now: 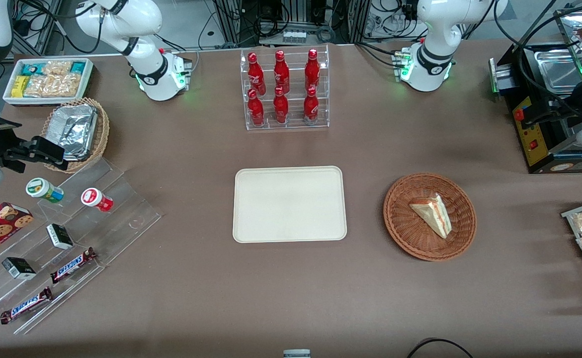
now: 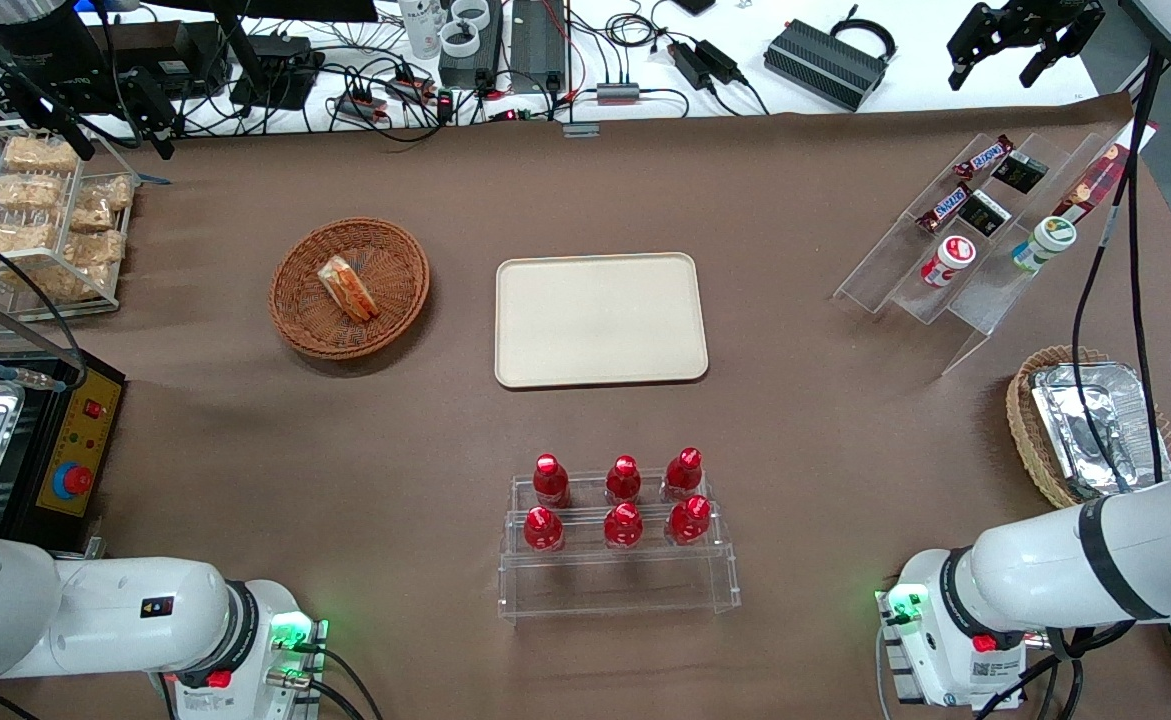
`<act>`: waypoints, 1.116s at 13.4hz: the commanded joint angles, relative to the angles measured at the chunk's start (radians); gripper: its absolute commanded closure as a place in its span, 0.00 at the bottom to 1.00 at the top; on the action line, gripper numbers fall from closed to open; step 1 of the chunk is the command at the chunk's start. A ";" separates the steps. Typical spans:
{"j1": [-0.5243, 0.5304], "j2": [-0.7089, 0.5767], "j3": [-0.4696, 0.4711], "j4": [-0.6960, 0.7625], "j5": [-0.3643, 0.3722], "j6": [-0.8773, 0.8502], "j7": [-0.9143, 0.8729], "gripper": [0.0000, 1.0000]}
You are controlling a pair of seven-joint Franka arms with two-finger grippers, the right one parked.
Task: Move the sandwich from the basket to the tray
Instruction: 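Reach the left gripper over the wicker basket toward the wrapped sandwich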
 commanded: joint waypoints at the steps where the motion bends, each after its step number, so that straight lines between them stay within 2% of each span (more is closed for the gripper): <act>1: 0.021 0.001 -0.022 0.005 -0.006 -0.001 -0.004 0.00; 5: 0.013 0.081 -0.024 -0.011 0.005 0.073 -0.076 0.00; 8: 0.001 0.096 -0.025 -0.181 0.004 0.319 -0.351 0.00; 11: -0.056 0.122 -0.025 -0.375 0.003 0.608 -0.646 0.00; 13: -0.076 0.124 -0.025 -0.482 0.004 0.761 -0.737 0.00; 15: -0.087 0.136 -0.025 -0.528 0.005 0.837 -0.800 0.00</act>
